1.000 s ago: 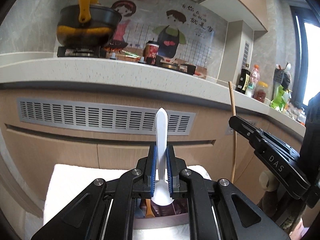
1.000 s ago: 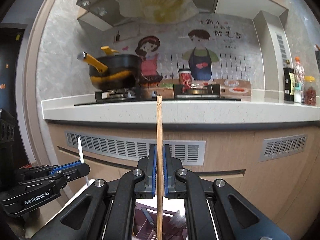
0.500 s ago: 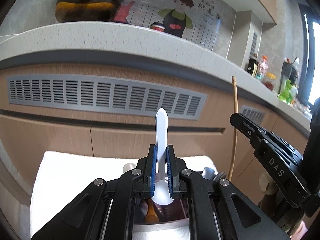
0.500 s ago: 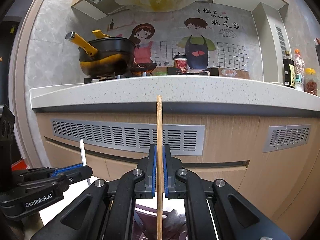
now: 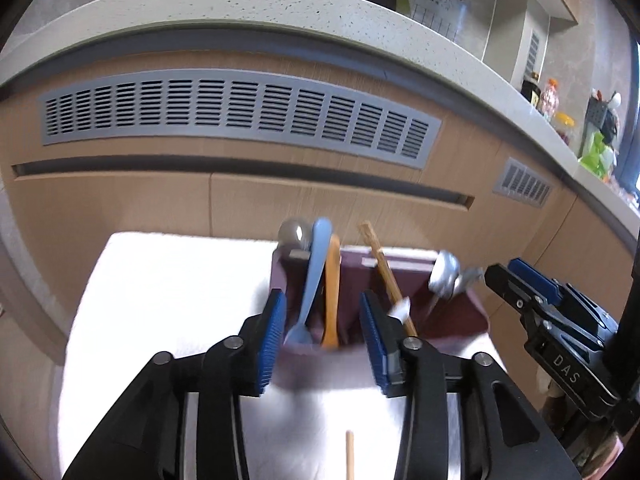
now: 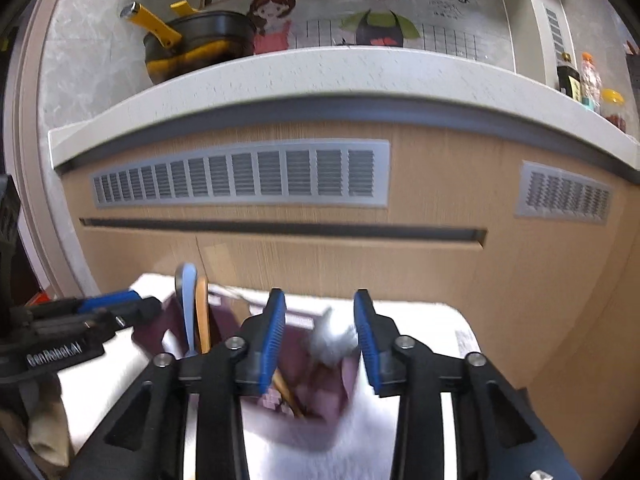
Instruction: Organize utensils
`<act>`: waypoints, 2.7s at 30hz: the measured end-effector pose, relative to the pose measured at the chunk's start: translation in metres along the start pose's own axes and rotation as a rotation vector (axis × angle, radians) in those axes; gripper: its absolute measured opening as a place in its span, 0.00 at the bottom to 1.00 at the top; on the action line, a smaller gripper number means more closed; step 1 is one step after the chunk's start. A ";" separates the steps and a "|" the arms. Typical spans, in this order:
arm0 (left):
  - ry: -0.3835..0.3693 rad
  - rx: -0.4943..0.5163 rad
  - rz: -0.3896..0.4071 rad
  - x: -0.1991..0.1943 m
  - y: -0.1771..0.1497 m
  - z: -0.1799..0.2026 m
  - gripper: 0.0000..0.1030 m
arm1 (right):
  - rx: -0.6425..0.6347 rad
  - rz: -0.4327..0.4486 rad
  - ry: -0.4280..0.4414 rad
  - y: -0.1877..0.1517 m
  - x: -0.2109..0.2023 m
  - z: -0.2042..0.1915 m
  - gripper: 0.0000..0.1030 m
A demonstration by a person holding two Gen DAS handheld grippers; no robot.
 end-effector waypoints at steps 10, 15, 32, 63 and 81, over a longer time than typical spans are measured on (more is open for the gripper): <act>0.059 0.019 -0.115 -0.050 -0.076 -0.006 0.68 | -0.047 -0.098 -0.002 -0.049 -0.053 -0.016 0.90; 0.096 0.036 -0.169 -0.066 -0.114 -0.010 0.72 | -0.086 -0.197 0.014 -0.082 -0.065 -0.029 0.92; 0.147 0.023 -0.261 -0.078 -0.157 -0.025 0.77 | -0.212 -0.463 0.068 -0.179 -0.094 -0.075 0.93; 0.122 0.096 -0.274 -0.082 -0.154 0.006 0.80 | -0.184 -0.375 -0.003 -0.147 -0.122 -0.043 0.07; 0.054 0.185 -0.454 -0.013 -0.151 0.037 0.40 | 0.001 -0.425 0.056 -0.178 -0.110 -0.016 0.61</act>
Point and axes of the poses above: each gripper's, at about its wrist camera, not at the fingertips, and x roughly the way its jaws point, z to its right, y to its top, the point moved 2 cm from there along x, roughly the way its jaws point, and after that the axes turned 3 degrees about z, right-handed, at the moved point
